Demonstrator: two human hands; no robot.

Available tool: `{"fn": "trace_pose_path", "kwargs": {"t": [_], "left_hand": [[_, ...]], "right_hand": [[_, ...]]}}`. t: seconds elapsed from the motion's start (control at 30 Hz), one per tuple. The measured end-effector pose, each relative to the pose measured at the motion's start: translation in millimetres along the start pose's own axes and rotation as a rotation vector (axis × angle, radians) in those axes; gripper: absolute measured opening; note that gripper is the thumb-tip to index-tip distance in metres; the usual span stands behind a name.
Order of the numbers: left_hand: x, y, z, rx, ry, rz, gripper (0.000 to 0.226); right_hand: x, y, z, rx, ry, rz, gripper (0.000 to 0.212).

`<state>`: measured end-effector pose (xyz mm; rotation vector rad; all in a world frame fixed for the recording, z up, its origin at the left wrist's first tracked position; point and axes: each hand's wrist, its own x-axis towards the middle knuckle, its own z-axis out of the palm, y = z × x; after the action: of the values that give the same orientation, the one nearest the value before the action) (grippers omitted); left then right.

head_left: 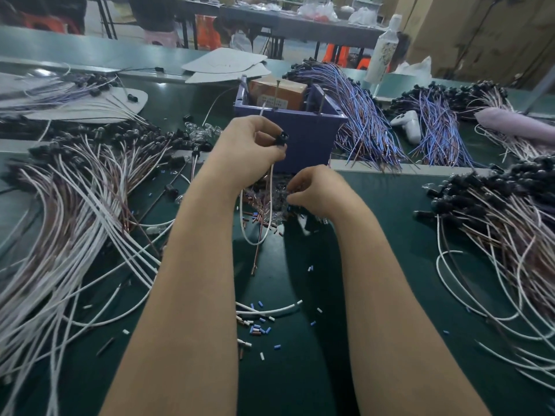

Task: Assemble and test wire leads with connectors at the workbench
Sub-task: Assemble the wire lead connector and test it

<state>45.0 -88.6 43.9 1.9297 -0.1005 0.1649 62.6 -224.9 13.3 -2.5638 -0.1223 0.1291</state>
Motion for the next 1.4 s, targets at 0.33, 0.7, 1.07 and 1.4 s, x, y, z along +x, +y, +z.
{"fn": "trace_pose_path", "kwargs": {"t": [0.33,0.7,1.07,1.4], "left_hand": [[-1.1,0.4,-1.4,-0.037,-0.017,0.017,0.02],[2.3,-2.2,-2.1,0.036,0.028,0.128,0.013],[2.3,-2.5,1.0,0.138,0.024,0.148,0.009],[3.9,-3.3,4.1,0.156,0.059,0.206,0.01]], "right_hand": [[-1.1,-3.0,6.5,-0.131,-0.063,-0.011,0.013],[-7.4,-19.1,-18.7,0.619,0.33,-0.229,0.022],[-7.8,-14.7,-20.6,0.754,0.372,-0.217,0.013],[-8.4,-13.4,-22.3,0.829,0.306,-0.2,0.012]]}}
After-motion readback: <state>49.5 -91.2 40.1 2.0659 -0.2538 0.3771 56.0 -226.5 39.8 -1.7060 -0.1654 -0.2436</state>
